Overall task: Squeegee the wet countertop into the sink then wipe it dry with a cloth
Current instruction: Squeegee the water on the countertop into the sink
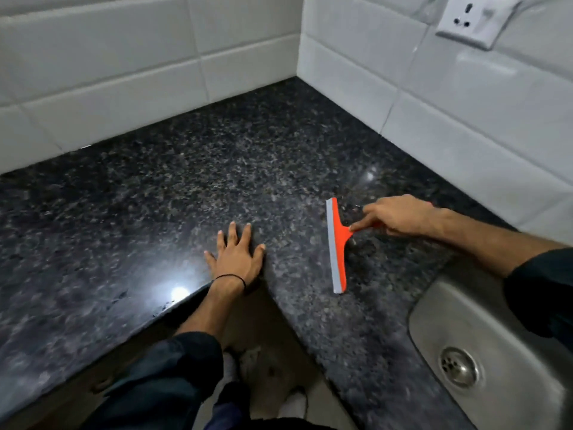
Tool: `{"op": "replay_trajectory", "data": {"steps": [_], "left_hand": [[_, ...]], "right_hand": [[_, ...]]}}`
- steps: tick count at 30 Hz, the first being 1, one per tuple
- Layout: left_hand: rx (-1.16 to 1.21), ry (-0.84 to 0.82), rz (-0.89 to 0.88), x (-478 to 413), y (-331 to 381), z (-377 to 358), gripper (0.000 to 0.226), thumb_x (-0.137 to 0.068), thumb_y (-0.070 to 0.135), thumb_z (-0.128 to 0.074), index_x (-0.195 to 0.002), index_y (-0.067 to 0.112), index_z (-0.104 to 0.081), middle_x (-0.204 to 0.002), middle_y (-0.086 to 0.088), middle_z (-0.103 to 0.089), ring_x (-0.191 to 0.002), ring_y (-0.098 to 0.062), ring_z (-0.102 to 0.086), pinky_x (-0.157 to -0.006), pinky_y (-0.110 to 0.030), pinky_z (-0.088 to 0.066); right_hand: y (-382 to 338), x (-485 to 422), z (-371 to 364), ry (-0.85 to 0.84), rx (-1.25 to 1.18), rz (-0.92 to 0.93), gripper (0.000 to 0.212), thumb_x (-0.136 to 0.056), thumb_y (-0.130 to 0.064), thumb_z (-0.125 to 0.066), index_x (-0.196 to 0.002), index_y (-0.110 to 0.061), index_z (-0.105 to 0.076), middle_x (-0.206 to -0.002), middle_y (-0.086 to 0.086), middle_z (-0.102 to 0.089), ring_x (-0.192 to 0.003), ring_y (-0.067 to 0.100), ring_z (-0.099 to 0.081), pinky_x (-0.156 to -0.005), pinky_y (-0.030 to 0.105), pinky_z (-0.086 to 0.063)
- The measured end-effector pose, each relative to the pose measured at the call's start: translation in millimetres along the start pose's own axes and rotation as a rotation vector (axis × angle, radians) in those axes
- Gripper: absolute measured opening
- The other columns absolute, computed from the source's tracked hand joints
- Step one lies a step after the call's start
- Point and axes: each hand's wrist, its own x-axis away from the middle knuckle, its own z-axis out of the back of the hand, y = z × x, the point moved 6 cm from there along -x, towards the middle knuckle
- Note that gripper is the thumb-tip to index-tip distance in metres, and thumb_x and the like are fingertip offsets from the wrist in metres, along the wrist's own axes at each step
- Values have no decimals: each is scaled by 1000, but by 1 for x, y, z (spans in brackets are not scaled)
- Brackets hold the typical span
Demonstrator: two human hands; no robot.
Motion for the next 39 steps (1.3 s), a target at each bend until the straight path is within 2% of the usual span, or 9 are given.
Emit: {"op": "replay_trajectory", "data": {"steps": [3,7,10,14,17,22,28,34,39], "left_hand": [[-43,-58,12,-7,15,-7,68,-95,64,-34,-155,41,-10,-165,7,6,-152,-27,8,-116,-66,-1],[-75,-83,37,-12,22,-12,72,-94,66,-37,-155,42,-8,-165,7,9,-151,-29,9,-114,-69,-3],[-98,-80,35,-16,23,-9,73,-93,65,-40,-155,40,-10,-165,5,5,-151,-32,4,-113,-71,-7],[-139,-15,7,-24,35,0,79,-90,67,-43,-155,34,-14,-165,-1,-4,-149,-38,-8,-114,-68,-10],[-120,-39,-11,-39,43,-3,98,-81,76,-49,-157,31,-3,-165,0,13,-151,-30,9,-117,-64,-6],[-114,-158,28,-63,40,-12,120,-68,83,-58,-155,35,9,-163,4,22,-150,-29,17,-115,-67,-4],[-98,-120,20,-68,39,-12,120,-66,80,-63,-155,38,5,-164,6,17,-151,-28,12,-114,-68,-8],[-48,-95,29,-71,36,-13,117,-66,76,-66,-155,42,2,-163,10,17,-151,-24,16,-113,-70,-5],[-27,-104,36,-70,37,-10,119,-64,75,-69,-154,43,1,-163,11,17,-150,-23,17,-111,-72,-2]], "right_hand": [[26,38,-21,0,19,-79,77,-82,-4,-49,-138,-56,-42,-118,-10,-54,-116,17,-54,-84,42,-52],[55,71,-43,-27,36,-133,62,-92,-19,-48,-135,-63,-39,-109,-15,-54,-109,12,-57,-73,32,-50],[61,74,-32,-38,43,-120,74,-81,-12,-51,-136,-61,-41,-108,-13,-55,-109,12,-55,-75,31,-48],[69,39,5,94,-61,-129,74,-74,-14,-48,-132,-59,-47,-102,-12,-58,-106,16,-60,-84,39,-52],[64,-7,40,161,-106,-105,68,-80,-12,-50,-131,-57,-50,-102,-9,-59,-105,20,-61,-82,42,-53],[56,-92,92,278,-172,-168,61,-86,-9,-51,-129,-52,-55,-120,-1,-65,-112,26,-62,-81,34,-47],[37,-185,123,365,-333,-212,59,-88,-8,-48,-131,-47,-57,-134,-2,-60,-122,26,-57,-94,39,-47],[24,-239,137,323,-338,-226,45,-96,-16,-47,-130,-43,-60,-128,4,-63,-115,29,-60,-92,40,-47],[44,-205,118,223,-242,-190,44,-92,-19,-49,-129,-41,-59,-127,4,-64,-115,29,-62,-94,40,-51]]}}
